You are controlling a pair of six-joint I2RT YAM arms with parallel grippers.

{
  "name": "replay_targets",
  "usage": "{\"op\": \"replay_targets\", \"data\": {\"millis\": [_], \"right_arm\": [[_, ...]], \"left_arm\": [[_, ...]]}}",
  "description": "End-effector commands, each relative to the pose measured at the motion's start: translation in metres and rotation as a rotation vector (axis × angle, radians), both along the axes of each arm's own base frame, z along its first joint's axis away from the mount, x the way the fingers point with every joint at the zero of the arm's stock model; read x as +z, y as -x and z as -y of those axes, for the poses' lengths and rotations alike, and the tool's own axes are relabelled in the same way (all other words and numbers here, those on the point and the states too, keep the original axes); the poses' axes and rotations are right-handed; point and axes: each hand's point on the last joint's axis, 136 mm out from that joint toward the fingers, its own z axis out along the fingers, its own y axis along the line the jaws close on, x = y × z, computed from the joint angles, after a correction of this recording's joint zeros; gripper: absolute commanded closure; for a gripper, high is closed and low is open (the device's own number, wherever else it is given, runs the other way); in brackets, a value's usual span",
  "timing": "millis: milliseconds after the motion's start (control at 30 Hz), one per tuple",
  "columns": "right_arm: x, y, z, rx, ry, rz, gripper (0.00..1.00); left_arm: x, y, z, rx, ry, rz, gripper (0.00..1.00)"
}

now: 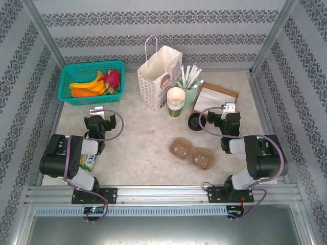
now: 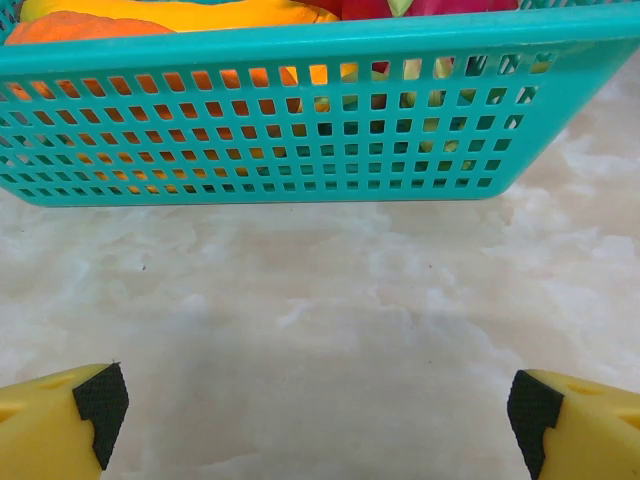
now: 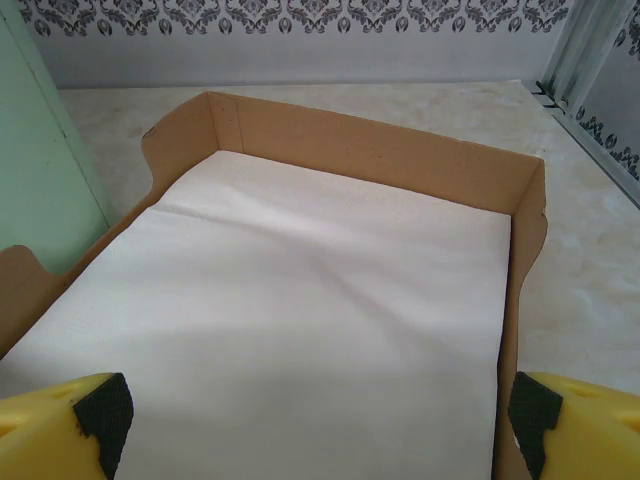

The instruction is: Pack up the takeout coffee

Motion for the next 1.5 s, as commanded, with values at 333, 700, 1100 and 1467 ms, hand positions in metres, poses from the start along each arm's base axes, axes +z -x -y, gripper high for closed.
{"op": "replay_targets", "data": {"millis": [333, 700, 1100, 1467], "right_arm": [[0.012, -0.003, 0.001, -0.009, -0.001, 0.033, 0.02], [0.012, -0.003, -0.001, 0.004, -0.005, 0.033, 0.02], [0.065, -0.003, 0.004, -0.074, -0.113, -0.067, 0.02], [0.094, 0.014, -0.107, 0.067, -0.661, -0.360, 0.02]], "left_arm": [[0.011, -0.006, 0.001, 0.005, 0.012, 0.048, 0.00], [0.013, -0.005, 0.001, 0.006, 0.010, 0.057, 0.00], [0.085, -0.001, 0.006, 0.036, 0.080, 0.091, 0.00], [0.114, 0.044, 0.068, 0.155, 0.479, -0.136, 0.00]]}}
